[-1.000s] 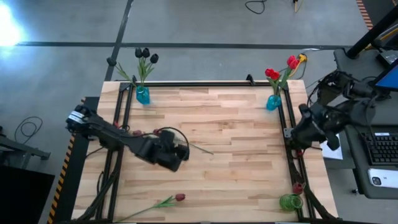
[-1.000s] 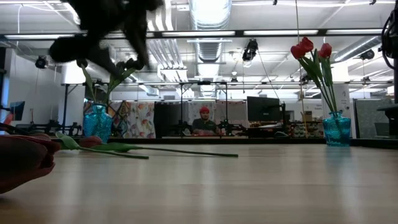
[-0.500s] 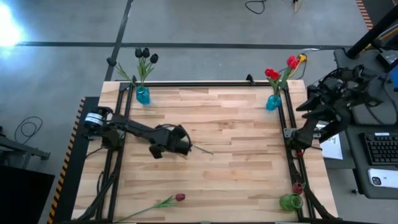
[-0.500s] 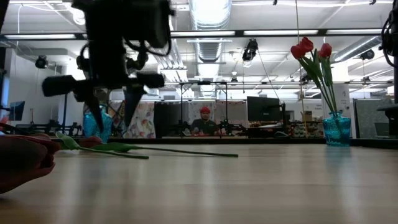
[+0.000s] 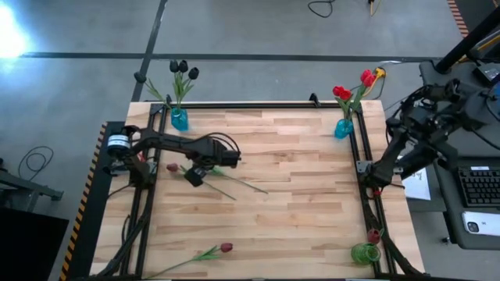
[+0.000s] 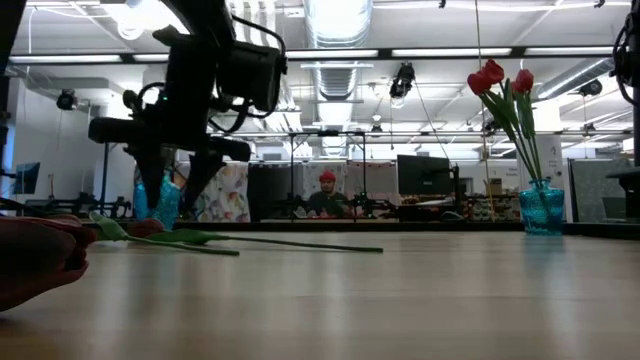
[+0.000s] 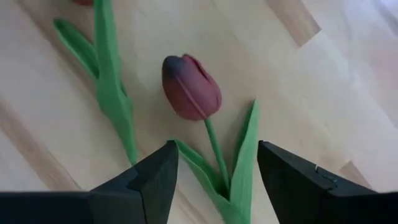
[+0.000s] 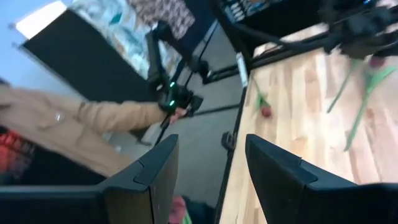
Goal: Sort flowers into vase by color
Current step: Put the dark red tulip into the green vase
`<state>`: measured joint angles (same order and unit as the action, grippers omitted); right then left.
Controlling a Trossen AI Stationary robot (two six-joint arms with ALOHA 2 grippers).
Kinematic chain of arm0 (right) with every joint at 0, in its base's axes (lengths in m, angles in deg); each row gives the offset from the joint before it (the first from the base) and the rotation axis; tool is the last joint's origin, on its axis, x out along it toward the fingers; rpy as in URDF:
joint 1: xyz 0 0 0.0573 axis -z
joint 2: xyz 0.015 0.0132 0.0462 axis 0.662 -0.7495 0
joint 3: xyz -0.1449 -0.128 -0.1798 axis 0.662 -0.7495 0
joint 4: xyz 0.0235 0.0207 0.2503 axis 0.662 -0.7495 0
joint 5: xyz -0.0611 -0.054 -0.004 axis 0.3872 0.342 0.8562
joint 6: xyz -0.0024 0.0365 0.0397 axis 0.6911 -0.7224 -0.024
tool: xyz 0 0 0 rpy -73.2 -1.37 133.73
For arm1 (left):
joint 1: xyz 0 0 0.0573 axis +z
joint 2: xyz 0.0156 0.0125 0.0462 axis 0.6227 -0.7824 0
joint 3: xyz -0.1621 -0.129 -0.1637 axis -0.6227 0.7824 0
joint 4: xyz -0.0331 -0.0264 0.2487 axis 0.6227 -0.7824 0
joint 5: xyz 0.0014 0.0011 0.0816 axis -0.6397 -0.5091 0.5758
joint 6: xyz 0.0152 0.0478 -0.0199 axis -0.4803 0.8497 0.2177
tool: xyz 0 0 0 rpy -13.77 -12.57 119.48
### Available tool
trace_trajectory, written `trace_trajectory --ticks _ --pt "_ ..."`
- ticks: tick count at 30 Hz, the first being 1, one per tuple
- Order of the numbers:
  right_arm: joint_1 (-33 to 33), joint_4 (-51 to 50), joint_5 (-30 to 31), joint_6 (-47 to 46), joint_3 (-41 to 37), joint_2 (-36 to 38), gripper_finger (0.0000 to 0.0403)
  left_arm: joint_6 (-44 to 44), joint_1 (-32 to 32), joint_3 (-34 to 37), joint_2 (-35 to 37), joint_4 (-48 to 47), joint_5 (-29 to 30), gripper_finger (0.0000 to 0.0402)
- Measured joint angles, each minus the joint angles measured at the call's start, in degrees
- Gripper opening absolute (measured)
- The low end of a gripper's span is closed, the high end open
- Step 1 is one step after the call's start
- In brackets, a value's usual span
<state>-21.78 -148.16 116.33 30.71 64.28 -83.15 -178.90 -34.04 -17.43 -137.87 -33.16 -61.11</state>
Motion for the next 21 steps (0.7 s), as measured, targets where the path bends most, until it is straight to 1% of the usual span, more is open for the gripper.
trace_trajectory --ticks 2,9,12,16,21 --pt "0.0 0.0 -1.0 0.8 0.0 -0.7 0.0178 0.0 1.5 0.0 -0.6 0.5 -1.3 0.0206" --pt "0.0 0.0 -1.1 2.0 0.0 -3.5 0.0178 -0.6 4.6 0.6 -3.7 3.6 -7.4 0.0206" --pt "0.0 0.0 -1.1 1.5 0.0 -4.6 0.0178 -0.7 5.5 1.2 -4.2 5.6 -8.6 0.0202" --pt "0.0 0.0 -1.1 -0.2 -0.1 -6.1 0.0178 0.2 6.7 3.6 -4.6 9.6 -9.2 0.0174" --pt "0.0 0.0 -1.1 -1.5 -0.2 -7.8 0.0178 2.5 6.9 4.5 -4.5 11.3 -8.4 0.0113"
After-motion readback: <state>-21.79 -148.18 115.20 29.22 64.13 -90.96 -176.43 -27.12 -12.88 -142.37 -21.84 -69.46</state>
